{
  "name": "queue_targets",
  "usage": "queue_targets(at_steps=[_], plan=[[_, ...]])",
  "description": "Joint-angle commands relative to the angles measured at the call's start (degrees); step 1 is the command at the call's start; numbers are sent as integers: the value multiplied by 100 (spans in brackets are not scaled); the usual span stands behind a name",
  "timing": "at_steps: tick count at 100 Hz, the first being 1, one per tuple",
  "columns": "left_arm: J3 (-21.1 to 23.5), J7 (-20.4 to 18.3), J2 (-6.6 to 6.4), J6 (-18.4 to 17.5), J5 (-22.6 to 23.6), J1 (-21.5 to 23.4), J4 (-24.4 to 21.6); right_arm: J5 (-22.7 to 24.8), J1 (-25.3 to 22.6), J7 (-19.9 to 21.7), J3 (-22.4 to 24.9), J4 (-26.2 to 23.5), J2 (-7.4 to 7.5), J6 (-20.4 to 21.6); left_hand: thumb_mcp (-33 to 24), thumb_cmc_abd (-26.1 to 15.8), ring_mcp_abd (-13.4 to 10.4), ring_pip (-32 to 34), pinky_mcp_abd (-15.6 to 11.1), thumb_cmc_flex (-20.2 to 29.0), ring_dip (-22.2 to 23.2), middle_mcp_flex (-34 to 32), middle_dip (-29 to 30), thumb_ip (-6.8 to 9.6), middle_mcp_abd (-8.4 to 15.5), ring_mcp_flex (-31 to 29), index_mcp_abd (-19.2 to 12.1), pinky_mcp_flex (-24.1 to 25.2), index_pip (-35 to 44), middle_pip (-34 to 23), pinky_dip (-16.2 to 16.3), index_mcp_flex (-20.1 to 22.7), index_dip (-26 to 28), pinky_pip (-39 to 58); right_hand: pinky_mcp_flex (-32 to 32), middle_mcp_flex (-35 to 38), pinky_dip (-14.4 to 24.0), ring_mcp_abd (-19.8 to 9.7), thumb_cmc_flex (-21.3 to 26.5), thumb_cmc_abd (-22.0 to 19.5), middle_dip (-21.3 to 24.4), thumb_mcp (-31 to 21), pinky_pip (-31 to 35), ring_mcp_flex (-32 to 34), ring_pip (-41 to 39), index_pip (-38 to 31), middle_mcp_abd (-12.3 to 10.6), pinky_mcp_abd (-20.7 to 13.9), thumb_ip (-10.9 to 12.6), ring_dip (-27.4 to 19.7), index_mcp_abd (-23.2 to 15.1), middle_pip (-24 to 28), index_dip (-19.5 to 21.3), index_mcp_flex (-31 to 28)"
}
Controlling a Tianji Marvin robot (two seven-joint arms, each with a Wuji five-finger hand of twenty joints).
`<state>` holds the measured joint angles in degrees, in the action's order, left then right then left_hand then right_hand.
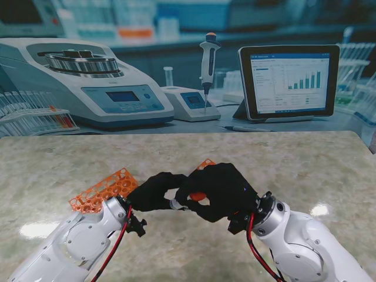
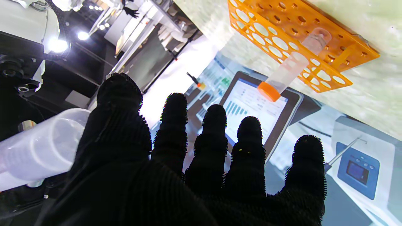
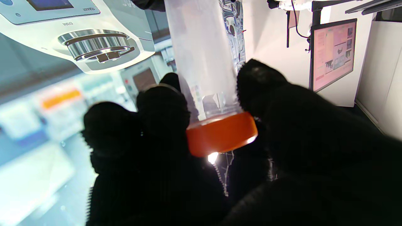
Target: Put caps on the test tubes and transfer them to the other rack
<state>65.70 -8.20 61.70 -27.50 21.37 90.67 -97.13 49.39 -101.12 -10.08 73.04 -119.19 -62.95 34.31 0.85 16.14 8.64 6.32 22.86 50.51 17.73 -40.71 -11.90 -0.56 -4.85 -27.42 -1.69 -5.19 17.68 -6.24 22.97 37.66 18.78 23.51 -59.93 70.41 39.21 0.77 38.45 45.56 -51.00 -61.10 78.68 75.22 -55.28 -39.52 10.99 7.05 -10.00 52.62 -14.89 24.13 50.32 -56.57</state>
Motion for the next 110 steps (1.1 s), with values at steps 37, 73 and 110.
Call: queue_targets(at_steps=[37, 73, 110], plan=[[-14, -49, -13, 134, 21, -57, 51, 87, -288, 72, 204, -240, 22, 75, -70, -84, -39, -139, -85, -5, -155, 227, 147, -64, 8, 252, -172, 127, -122, 102, -237, -61, -100, -478, -106, 781, 162, -202, 886, -789, -213, -1569, 79, -39, -69, -620, -1673, -96, 886, 23, -433, 1002, 283, -592], [50, -52, -16, 189, 70, -35, 52, 123, -447, 182, 361, -353, 42, 71, -77, -72, -73, -143, -99, 41, -178, 231, 154, -62, 9, 278, -193, 119, -111, 99, -192, -66, -105, -562, -105, 776, 167, -195, 888, -792, -218, -1567, 75, -40, -70, -620, -1661, -95, 885, 29, -423, 1000, 287, -593], [165, -31, -15, 195, 119, 25, 27, 151, -597, 425, 560, -404, 82, -24, -67, -149, -14, -192, -118, 6, -237, 290, 195, -63, -8, 335, -166, 190, -158, 136, -264, -104, -143, -778, -107, 772, 178, -200, 890, -794, -231, -1559, 81, -38, -79, -603, -1627, -102, 882, 40, -427, 1007, 282, -594]])
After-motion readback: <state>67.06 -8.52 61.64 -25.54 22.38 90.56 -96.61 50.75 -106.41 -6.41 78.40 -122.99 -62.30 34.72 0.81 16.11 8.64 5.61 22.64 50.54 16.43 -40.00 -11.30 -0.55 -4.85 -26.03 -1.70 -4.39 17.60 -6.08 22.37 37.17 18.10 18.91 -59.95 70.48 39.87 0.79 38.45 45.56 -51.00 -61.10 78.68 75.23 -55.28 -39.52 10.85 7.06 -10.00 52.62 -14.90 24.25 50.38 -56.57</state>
